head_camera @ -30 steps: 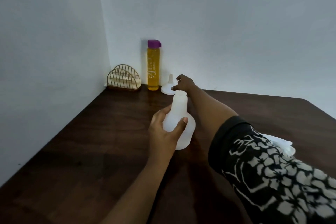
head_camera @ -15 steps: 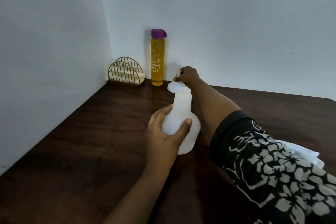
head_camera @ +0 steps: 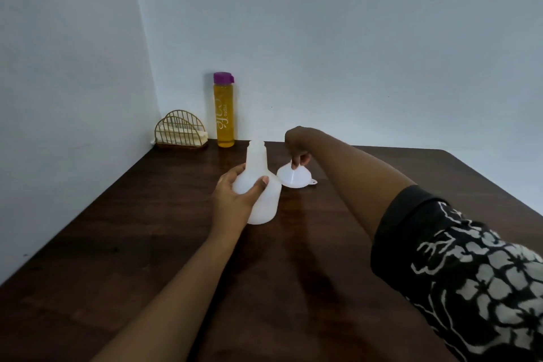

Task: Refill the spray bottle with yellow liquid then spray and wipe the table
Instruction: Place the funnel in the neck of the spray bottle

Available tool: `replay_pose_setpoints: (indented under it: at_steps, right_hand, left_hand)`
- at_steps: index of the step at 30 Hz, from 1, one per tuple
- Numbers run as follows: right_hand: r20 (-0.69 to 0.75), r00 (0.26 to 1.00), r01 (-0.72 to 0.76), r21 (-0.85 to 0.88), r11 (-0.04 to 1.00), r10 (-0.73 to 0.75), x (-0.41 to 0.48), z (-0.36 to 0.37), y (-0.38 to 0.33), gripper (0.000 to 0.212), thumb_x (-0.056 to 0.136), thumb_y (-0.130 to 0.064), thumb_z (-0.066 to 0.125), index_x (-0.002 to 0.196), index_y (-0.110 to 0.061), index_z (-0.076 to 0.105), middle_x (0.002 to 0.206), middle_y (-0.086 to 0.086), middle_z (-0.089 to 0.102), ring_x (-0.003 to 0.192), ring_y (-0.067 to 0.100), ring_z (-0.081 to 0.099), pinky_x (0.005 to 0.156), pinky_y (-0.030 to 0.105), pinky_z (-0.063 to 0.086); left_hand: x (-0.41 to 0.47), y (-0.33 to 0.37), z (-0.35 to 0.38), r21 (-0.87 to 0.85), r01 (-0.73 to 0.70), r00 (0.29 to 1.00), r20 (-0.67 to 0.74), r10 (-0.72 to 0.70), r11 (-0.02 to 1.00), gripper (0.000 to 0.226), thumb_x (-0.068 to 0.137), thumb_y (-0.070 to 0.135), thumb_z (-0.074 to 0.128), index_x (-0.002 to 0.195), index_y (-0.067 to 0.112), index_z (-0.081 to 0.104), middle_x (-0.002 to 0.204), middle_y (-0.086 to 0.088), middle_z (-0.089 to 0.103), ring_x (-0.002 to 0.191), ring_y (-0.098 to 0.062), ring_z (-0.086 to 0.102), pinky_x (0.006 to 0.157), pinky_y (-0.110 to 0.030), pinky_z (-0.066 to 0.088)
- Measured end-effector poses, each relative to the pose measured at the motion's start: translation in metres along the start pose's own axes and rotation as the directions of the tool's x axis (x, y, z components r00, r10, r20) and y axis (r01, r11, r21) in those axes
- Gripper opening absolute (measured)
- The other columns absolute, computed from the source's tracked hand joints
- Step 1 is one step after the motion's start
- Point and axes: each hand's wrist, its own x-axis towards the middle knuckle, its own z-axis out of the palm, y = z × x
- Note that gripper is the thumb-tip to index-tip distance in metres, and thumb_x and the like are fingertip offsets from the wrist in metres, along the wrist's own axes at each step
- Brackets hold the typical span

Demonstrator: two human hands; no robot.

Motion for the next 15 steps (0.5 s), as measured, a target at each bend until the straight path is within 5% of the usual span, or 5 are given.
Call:
replay_pose_setpoints:
  at_steps: [4,7,9,15]
  right_hand:
    - [-0.064,0.997,0.055,0.088,0.995,-0.050,-0.037,-0.020,0.025,0.017,0.075,-0.015,0.076,0.069,-0.008,0.061,0.041,-0.005,0.061,0.049,0.009,0.063,0.074,0.025,0.053]
    - [-0.116,0.990,0.108,0.242,0.964,-0.082,-0.073,-0.040,0.048,0.016,0.076,-0.011,0.075,0.082,-0.001,0.063,0.064,0.004,0.069,0.057,0.011,0.064,0.067,0.027,0.056]
    - [-0.155,0.983,0.153,0.389,0.909,-0.099,-0.101,-0.049,0.063,0.016,0.077,-0.008,0.074,0.086,0.000,0.063,0.079,0.008,0.066,0.070,0.014,0.063,0.073,0.032,0.057]
    - [-0.315,0.944,0.294,0.680,0.672,-0.094,-0.158,-0.036,0.097,0.015,0.075,-0.012,0.077,0.072,-0.010,0.062,0.079,0.004,0.063,0.072,0.011,0.058,0.067,0.023,0.053]
  left_hand:
    - [-0.007,0.009,0.000,0.039,0.021,0.997,0.076,-0.024,0.999,0.063,0.074,0.044,0.072,0.129,0.022,0.052,0.134,-0.002,0.051,0.116,-0.022,0.051,0.092,-0.043,0.051]
    - [-0.017,0.017,0.002,0.038,0.004,0.988,0.153,-0.010,0.999,0.059,0.074,0.041,0.073,0.127,0.022,0.053,0.130,-0.001,0.054,0.113,-0.021,0.053,0.090,-0.043,0.052]
    - [-0.025,0.022,0.005,0.033,-0.005,0.977,0.215,-0.002,0.999,0.057,0.074,0.039,0.074,0.125,0.023,0.054,0.126,0.001,0.057,0.110,-0.020,0.055,0.088,-0.041,0.053]
    - [-0.045,0.029,0.018,0.067,-0.055,0.931,0.364,0.027,0.996,0.062,0.067,0.050,0.076,0.120,0.025,0.056,0.120,0.004,0.060,0.107,-0.017,0.058,0.088,-0.044,0.054]
